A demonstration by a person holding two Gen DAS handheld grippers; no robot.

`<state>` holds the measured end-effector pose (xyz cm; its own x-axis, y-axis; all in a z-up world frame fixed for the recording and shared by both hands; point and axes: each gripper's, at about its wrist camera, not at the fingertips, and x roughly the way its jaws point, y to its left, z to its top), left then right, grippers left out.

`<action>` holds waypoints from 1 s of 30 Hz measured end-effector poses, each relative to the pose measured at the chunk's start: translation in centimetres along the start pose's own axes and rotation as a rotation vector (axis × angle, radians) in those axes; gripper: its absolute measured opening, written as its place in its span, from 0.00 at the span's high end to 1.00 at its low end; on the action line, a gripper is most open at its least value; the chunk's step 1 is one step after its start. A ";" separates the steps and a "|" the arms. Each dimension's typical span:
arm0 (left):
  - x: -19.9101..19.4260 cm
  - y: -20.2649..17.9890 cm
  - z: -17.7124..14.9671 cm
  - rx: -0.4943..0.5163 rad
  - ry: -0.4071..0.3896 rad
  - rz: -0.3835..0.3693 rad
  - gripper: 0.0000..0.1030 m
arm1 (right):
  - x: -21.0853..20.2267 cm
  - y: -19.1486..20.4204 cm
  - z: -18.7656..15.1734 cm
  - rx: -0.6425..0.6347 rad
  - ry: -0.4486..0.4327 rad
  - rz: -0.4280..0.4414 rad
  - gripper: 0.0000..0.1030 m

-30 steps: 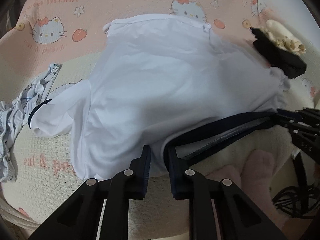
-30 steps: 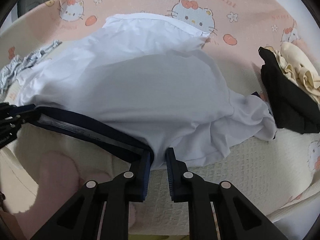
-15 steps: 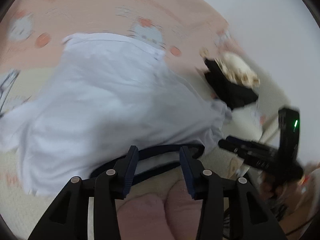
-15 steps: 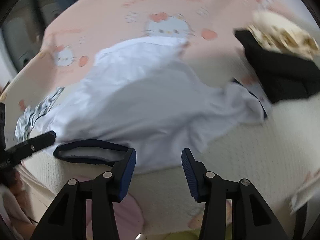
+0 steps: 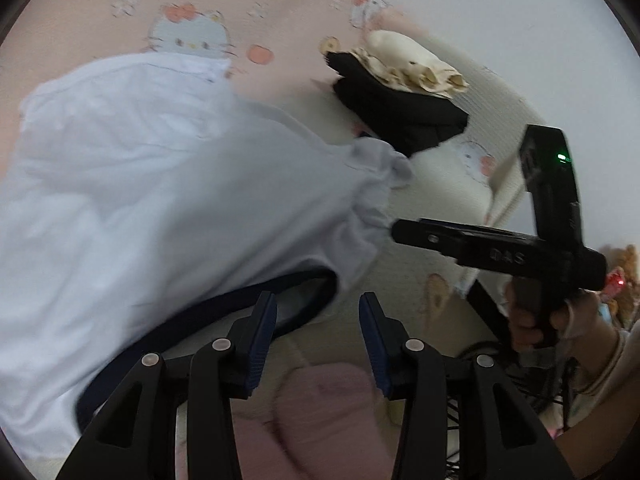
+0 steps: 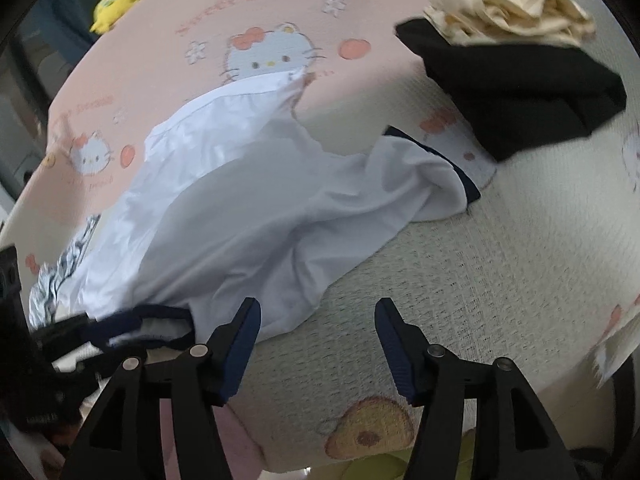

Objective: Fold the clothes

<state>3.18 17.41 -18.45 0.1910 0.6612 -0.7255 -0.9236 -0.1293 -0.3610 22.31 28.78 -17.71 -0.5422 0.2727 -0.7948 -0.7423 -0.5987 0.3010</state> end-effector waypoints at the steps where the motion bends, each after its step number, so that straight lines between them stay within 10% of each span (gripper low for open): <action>1: 0.4 0.0 0.1 -0.005 0.004 -0.017 0.62 | 0.2 -0.3 0.1 0.016 0.002 0.001 0.43; 15: 4.6 1.8 0.8 -0.295 -0.032 -0.140 0.62 | 0.5 -1.0 1.1 0.027 -0.006 -0.008 0.43; 30: 5.0 1.1 0.6 -0.258 -0.046 -0.078 0.87 | 3.4 1.9 1.9 -0.109 -0.014 -0.115 0.43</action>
<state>2.96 21.07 -22.13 0.2379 0.7086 -0.6643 -0.7899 -0.2568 -0.5569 18.32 30.01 -18.89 -0.4620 0.3545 -0.8130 -0.7532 -0.6408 0.1486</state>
